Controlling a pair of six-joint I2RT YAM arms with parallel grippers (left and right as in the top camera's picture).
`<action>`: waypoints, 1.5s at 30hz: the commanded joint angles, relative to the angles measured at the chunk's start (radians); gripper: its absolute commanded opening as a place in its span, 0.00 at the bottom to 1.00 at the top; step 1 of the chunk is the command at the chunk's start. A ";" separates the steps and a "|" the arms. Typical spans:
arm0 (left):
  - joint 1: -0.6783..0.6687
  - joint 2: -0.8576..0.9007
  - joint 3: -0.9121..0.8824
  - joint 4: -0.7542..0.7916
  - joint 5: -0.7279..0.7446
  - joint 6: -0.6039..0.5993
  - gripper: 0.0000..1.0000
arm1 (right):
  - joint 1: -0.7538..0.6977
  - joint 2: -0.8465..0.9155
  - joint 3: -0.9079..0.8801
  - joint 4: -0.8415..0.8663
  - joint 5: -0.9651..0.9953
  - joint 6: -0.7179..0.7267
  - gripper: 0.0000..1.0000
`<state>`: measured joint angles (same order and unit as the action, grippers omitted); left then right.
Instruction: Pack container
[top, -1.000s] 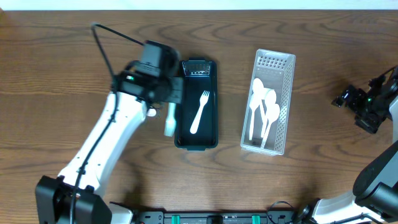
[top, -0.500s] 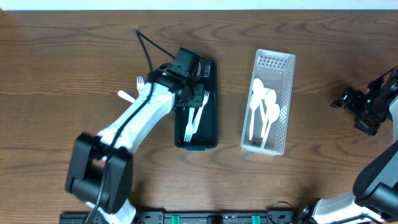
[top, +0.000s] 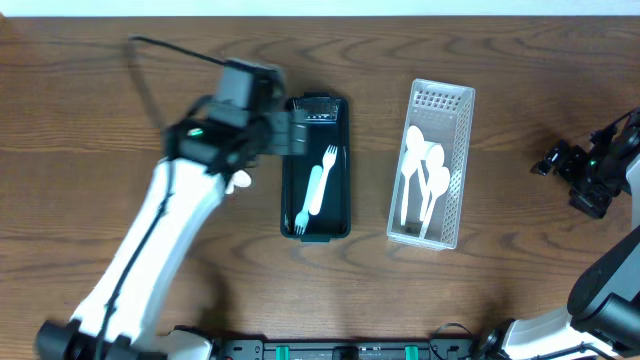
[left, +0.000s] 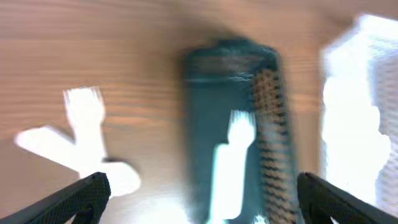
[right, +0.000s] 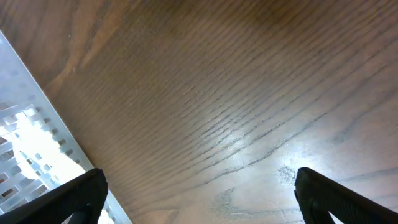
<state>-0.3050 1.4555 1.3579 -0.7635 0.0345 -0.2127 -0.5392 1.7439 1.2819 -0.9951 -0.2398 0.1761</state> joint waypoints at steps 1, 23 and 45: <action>0.101 0.031 -0.006 -0.056 -0.239 -0.073 0.99 | 0.004 0.001 0.005 -0.001 -0.012 0.010 0.99; 0.267 0.537 -0.015 -0.026 -0.123 -0.872 0.64 | 0.004 0.002 0.005 -0.016 -0.023 0.010 0.99; 0.311 0.576 -0.015 0.043 -0.060 -0.938 0.15 | 0.003 0.001 0.005 -0.016 -0.023 0.010 0.99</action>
<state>-0.0002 2.0144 1.3491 -0.7101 -0.0280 -1.1542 -0.5392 1.7439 1.2819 -1.0096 -0.2523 0.1761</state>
